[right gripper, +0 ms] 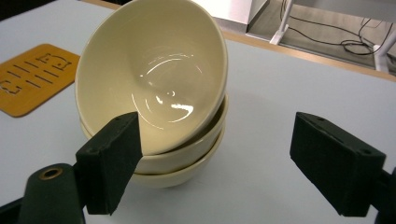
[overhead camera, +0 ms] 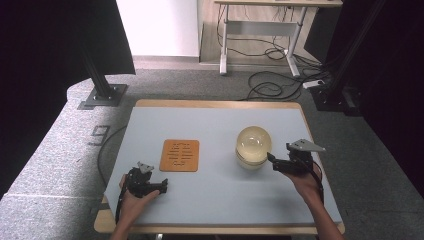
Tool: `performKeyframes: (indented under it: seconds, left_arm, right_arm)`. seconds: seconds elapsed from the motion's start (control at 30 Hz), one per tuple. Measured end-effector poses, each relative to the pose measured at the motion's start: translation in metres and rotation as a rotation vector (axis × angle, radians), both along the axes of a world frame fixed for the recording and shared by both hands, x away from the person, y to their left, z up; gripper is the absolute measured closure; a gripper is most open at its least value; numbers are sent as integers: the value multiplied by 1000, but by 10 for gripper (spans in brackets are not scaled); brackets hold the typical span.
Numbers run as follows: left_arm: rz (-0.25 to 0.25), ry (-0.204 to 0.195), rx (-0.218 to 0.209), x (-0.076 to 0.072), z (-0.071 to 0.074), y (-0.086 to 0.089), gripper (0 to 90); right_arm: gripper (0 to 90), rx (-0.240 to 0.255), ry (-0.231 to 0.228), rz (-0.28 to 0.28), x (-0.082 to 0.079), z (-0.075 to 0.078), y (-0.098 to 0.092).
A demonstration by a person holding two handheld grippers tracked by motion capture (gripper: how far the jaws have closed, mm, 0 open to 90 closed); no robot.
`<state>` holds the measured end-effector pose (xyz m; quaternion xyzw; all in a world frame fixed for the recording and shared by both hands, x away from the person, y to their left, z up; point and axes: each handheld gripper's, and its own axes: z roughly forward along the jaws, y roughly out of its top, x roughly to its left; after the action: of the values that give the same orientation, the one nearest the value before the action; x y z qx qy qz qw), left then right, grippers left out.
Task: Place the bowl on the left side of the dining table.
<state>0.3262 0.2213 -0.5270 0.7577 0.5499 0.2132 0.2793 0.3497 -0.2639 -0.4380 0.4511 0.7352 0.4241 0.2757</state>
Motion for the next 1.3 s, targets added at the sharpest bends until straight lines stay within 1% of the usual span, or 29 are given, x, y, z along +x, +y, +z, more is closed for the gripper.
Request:
performKeyframes:
  seconds: [0.27, 0.3, 0.33, 0.5, 0.6, 0.93, 1.1, 1.2, 1.3]
  left_arm:
    - [0, 2, -2, 0, 0, 0, 11]
    - [1, 2, -4, 0, 0, 0, 11]
    - [1, 3, -4, 0, 0, 0, 11]
    - [0, 9, -4, 1, 0, 0, 10]
    - [1, 10, -4, 1, 1, 0, 9]
    - [10, -2, 1, -1, 0, -1, 17]
    - [12, -3, -1, -2, 0, -1, 20]
    - [12, -2, -1, -2, 0, -1, 20]
    - [13, -2, -1, -2, 0, -1, 20]
  right_arm:
    - [173, -53, 22, -2, 11, 7, 19]
    - [174, -63, 24, 0, 11, 8, 22]
    - [173, -90, 23, 2, 12, 10, 25]
    - [177, -86, 24, -14, 17, 13, 27]
    - [186, -70, 38, -28, 25, 14, 25]
    - [199, -52, 33, -18, 35, 19, 24]
    - [218, -63, 26, -17, 41, 18, 28]
    - [229, -72, 35, -20, 46, 15, 31]
    - [233, -73, 43, -23, 48, 13, 32]
